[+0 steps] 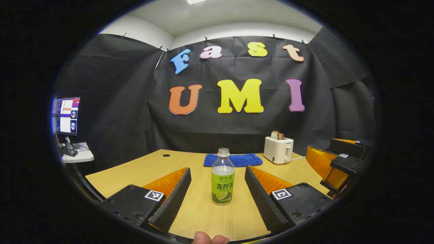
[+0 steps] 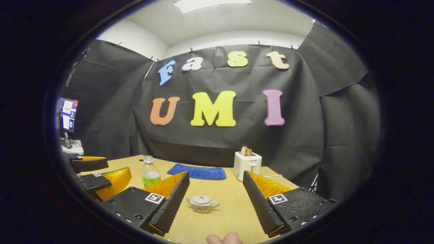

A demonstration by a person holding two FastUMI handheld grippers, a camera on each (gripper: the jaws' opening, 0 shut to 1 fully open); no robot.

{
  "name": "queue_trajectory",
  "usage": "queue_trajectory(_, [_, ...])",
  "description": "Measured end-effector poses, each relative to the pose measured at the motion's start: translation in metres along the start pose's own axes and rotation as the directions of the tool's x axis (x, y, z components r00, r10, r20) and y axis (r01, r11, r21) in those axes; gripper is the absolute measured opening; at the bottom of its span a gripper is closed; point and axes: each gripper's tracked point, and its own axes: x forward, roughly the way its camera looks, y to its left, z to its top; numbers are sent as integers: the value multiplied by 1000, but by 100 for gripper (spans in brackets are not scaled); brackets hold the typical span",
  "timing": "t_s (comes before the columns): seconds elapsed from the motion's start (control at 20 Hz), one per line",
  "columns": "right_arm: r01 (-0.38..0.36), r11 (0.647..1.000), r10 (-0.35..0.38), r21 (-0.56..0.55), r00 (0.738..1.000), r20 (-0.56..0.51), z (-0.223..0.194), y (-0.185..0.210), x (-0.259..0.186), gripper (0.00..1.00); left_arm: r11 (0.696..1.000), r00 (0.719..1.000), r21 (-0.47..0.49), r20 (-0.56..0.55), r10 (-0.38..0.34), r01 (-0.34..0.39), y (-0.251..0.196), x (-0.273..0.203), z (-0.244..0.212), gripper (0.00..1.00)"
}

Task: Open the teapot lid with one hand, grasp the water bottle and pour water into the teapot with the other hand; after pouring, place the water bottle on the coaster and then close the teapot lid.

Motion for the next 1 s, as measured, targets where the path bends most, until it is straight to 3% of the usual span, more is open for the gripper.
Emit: queue_trajectory(1.0, [-1,1000,1,-1,1000,-5,-5,7,2,95,1000,1000,10,-18,0,0,1,4,-6,99])
